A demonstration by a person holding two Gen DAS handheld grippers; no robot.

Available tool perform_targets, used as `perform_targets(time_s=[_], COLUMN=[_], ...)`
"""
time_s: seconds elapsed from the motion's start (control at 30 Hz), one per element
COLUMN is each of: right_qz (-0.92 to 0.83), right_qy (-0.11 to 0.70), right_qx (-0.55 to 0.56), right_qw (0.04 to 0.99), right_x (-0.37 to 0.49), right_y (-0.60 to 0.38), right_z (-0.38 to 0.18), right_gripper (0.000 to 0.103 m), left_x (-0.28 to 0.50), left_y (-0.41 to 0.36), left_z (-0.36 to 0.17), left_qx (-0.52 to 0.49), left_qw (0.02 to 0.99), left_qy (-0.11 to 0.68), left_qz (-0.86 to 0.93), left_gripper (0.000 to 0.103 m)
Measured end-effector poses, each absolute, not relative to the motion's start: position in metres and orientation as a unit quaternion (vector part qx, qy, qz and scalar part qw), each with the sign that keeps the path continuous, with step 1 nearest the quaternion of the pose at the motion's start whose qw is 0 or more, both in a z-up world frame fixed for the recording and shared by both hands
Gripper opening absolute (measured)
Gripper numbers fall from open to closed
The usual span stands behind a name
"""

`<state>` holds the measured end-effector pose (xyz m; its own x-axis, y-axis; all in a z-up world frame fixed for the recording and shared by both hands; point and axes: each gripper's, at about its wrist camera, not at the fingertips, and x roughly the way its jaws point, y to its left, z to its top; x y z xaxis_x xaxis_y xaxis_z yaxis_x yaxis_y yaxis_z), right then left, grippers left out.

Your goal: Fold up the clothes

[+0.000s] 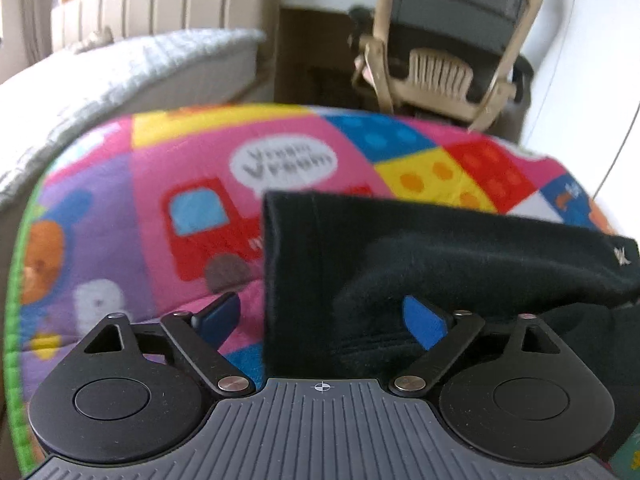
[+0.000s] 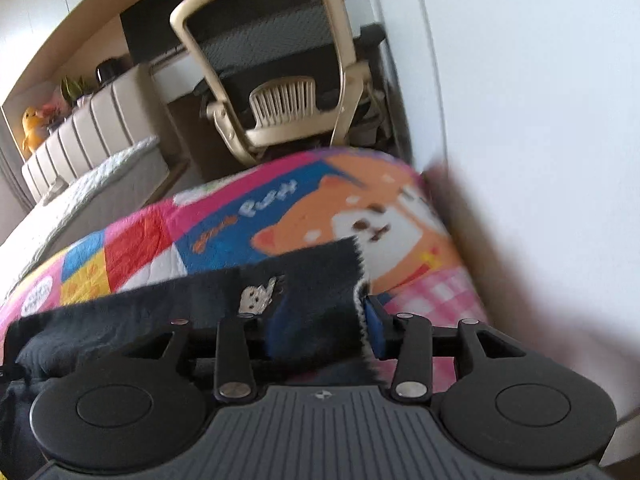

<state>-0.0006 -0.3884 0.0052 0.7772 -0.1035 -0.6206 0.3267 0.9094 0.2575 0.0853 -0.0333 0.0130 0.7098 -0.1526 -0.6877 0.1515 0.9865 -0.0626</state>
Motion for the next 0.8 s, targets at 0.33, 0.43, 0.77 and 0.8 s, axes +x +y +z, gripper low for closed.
perform_targets(time_s=[0.33,0.43,0.77,0.8], right_qz=[-0.164,-0.161,0.018,0.017], right_qy=[0.297,0.276,0.307,0.308], right_qx=[0.113,0.107,0.171,0.163], right_qw=[0.934,0.942,0.936,0.937], right_x=[-0.002,-0.023,-0.083,-0.086], right_y=[-0.386,-0.372,-0.282,-0.276], right_z=[0.008,0.019,0.008,0.005], right_gripper=[0.013,0.024,0.075,0.078], left_x=[0.083,0.056,-0.013,-0.011], left_y=[-0.036,-0.034,-0.08,-0.086], left_z=[0.007,0.02,0.016,0.007], left_qx=[0.003,0.013,-0.034,-0.024], left_qw=[0.925,0.941,0.924,0.921], left_qy=[0.371,0.334,0.326,0.341], left_qz=[-0.075,-0.058,-0.198,-0.188], left_gripper=[0.082,0.093,0.099,0.099])
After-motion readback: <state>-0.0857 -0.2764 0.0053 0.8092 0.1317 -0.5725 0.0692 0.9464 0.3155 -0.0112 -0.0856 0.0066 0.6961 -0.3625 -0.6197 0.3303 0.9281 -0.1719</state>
